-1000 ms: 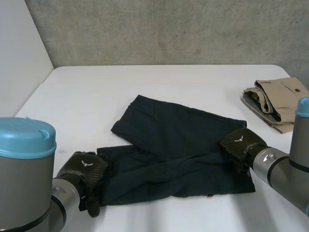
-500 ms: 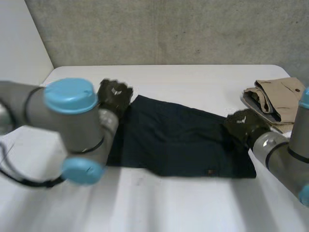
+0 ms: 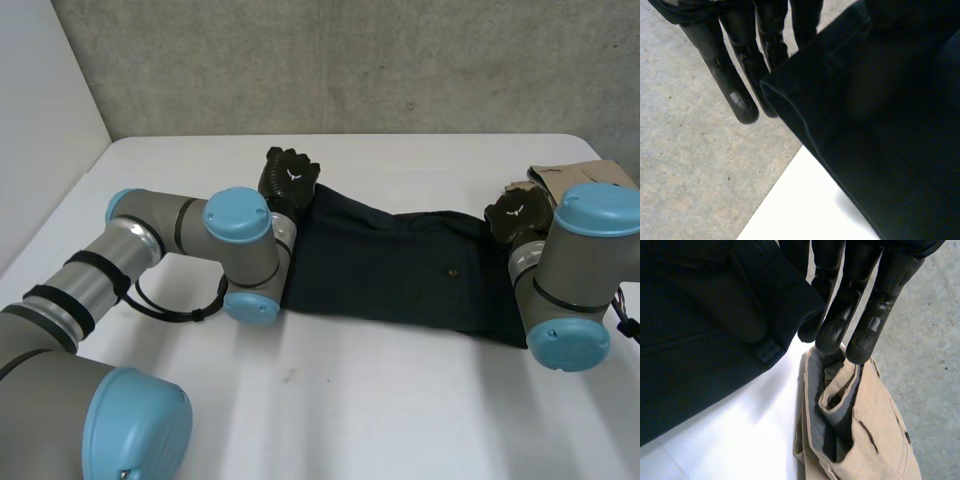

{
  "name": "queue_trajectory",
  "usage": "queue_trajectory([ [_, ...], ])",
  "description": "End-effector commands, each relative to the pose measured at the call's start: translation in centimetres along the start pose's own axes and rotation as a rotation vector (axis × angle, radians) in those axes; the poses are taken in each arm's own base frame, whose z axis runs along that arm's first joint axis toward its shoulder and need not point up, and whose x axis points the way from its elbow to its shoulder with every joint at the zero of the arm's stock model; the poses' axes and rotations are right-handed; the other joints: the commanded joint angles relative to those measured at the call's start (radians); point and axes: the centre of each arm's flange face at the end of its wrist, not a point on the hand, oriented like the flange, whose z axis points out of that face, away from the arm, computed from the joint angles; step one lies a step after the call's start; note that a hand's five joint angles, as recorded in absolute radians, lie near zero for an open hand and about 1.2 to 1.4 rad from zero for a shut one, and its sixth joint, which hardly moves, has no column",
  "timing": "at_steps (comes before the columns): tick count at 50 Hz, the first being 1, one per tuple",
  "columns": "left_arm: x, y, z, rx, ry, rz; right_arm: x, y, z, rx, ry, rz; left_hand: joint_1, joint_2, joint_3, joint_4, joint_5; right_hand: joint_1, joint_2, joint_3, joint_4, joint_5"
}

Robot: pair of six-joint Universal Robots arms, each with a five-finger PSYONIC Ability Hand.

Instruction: Fold the laundry.

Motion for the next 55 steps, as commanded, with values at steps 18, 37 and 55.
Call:
queue_trajectory([
  [18, -6.7, -9.2, -5.6, -0.041, -0.002, -0.167, 8.0, -5.1, -6.1, 0.043, -0.015, 0.267, -0.691, -0.705, -0.727, -0.724, -0.725, -0.782, -0.957, -0.958, -0.960, -0.959],
  [37, -6.9, -6.1, -17.4, -0.287, 0.163, -0.386, 2.8, 3.8, -10.8, -0.112, -0.347, 0.457, -0.688, -0.702, -0.724, -0.721, -0.722, -0.470, -0.645, -0.646, -0.647, -0.646],
  [55, -7.0, -4.4, -18.0, -0.288, 0.134, -0.390, 1.9, 6.2, -7.5, -0.071, -0.260, 0.352, -0.691, -0.705, -0.727, -0.724, -0.725, 0.377, 0.202, 0.201, 0.200, 0.201],
])
